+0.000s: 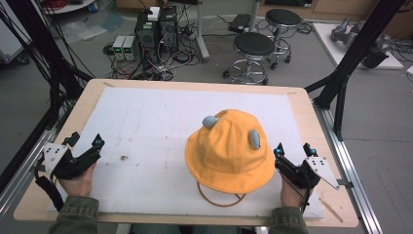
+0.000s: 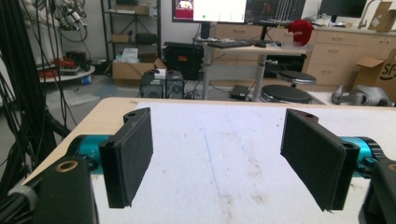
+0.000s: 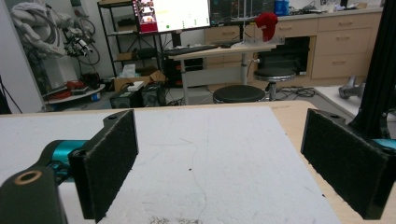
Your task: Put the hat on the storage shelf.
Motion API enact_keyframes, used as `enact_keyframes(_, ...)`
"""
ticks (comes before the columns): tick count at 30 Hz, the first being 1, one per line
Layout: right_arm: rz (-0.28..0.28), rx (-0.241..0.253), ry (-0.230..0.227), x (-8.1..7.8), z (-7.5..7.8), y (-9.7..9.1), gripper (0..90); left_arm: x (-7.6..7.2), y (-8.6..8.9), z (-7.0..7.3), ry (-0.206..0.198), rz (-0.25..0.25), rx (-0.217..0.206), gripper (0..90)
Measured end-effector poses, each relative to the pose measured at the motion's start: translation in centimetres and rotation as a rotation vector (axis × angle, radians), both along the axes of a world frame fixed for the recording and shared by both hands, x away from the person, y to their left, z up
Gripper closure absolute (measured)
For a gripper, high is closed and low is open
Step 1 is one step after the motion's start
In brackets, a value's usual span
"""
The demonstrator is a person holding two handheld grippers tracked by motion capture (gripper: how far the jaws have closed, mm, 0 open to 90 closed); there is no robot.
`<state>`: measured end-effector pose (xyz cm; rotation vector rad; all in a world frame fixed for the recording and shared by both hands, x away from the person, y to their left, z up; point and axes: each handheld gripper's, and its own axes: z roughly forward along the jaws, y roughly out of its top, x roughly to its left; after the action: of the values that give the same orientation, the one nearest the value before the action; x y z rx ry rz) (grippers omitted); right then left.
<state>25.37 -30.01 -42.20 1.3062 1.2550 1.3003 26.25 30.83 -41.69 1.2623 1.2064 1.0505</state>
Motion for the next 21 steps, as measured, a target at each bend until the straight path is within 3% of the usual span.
enact_keyframes(8,0.009,0.013,0.005,0.05,-0.03,0.13,10.0,-0.37,-0.19,-0.99,0.053,0.022,0.002,23.9)
enact_keyframes(14,0.017,0.026,0.012,0.37,-0.15,0.17,10.0,-0.70,0.11,-0.92,0.051,0.029,-0.005,24.0)
enact_keyframes(21,0.021,0.021,0.010,0.35,-0.13,0.36,9.9,-0.86,0.80,-0.95,0.050,0.042,-0.042,24.3)
